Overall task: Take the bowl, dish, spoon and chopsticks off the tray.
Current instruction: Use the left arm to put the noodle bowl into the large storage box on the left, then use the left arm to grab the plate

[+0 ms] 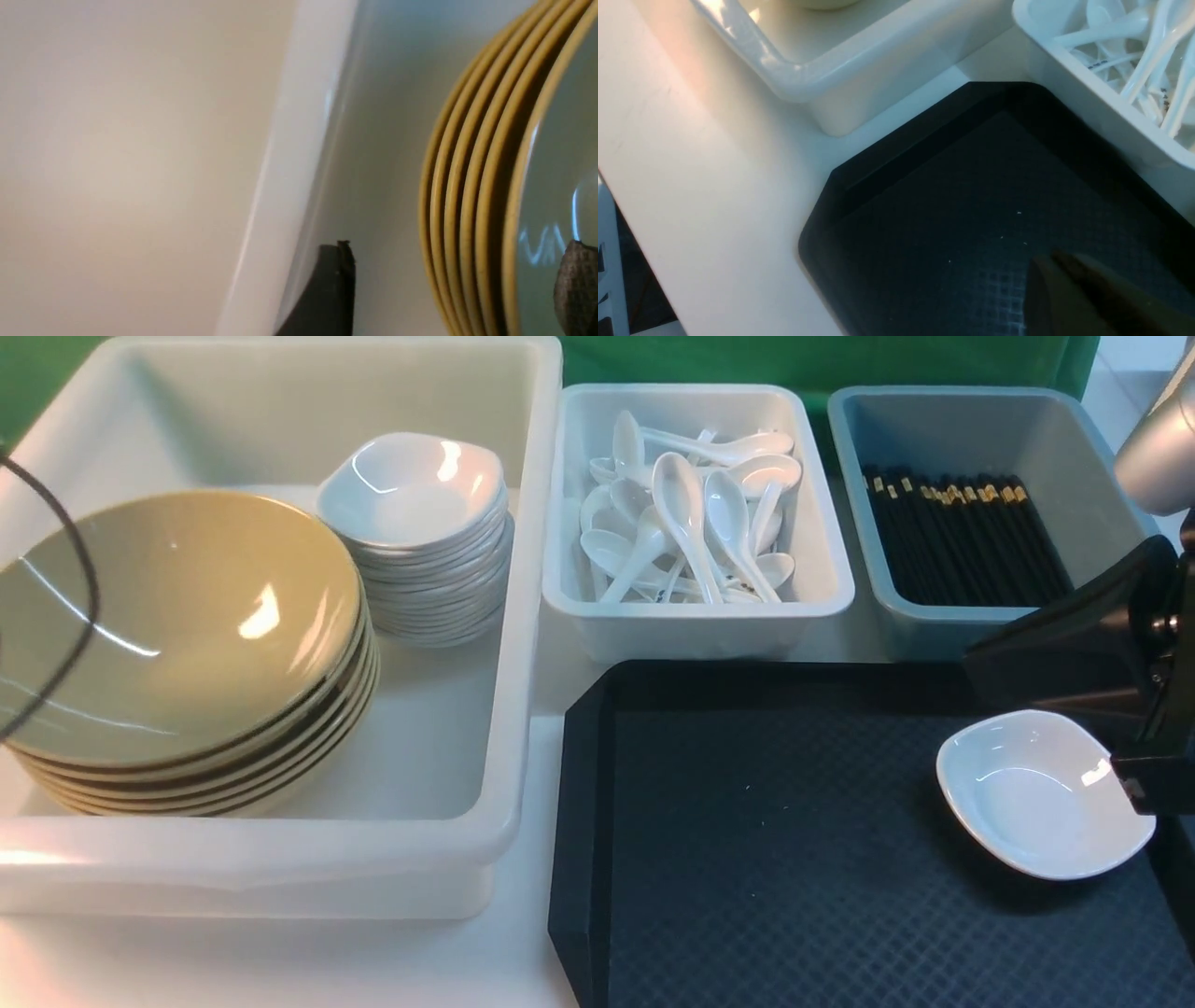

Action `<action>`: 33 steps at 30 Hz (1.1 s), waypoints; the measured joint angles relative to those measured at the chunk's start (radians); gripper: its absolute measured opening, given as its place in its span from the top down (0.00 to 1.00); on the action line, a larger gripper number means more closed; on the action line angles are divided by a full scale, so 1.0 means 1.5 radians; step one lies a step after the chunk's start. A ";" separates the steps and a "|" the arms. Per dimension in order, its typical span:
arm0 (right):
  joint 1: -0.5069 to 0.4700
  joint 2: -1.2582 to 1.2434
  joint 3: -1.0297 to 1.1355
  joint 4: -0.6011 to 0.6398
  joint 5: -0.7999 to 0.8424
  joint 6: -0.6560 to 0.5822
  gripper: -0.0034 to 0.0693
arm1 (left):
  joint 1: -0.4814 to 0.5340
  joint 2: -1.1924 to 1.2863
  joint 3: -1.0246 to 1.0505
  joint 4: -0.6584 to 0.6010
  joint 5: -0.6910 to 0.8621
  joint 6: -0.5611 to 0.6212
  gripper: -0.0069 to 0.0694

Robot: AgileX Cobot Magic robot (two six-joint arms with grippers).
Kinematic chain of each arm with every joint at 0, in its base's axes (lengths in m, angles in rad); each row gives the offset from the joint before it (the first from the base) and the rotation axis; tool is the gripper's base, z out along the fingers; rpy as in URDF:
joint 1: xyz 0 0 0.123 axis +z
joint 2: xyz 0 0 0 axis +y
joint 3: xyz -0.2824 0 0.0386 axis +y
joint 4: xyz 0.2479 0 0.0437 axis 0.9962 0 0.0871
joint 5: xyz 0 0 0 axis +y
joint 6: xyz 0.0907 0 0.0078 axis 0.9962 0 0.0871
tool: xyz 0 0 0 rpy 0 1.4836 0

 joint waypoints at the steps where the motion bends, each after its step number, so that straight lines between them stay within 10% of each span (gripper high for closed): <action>1: 0.000 0.000 0.000 0.000 0.000 0.000 0.90 | 0.000 -0.003 -0.008 0.000 0.002 -0.004 0.17; 6: 0.000 0.000 0.000 -0.018 -0.005 0.002 0.90 | -0.052 -0.082 -0.093 -0.062 0.039 -0.027 0.16; 19: 0.000 -0.066 -0.012 -0.226 0.178 0.220 0.90 | -0.665 0.091 -0.108 -0.094 -0.064 -0.051 0.23; 33: 0.000 -0.285 0.026 -0.376 0.210 0.312 0.90 | -0.848 0.556 -0.427 -0.156 -0.143 -0.045 0.23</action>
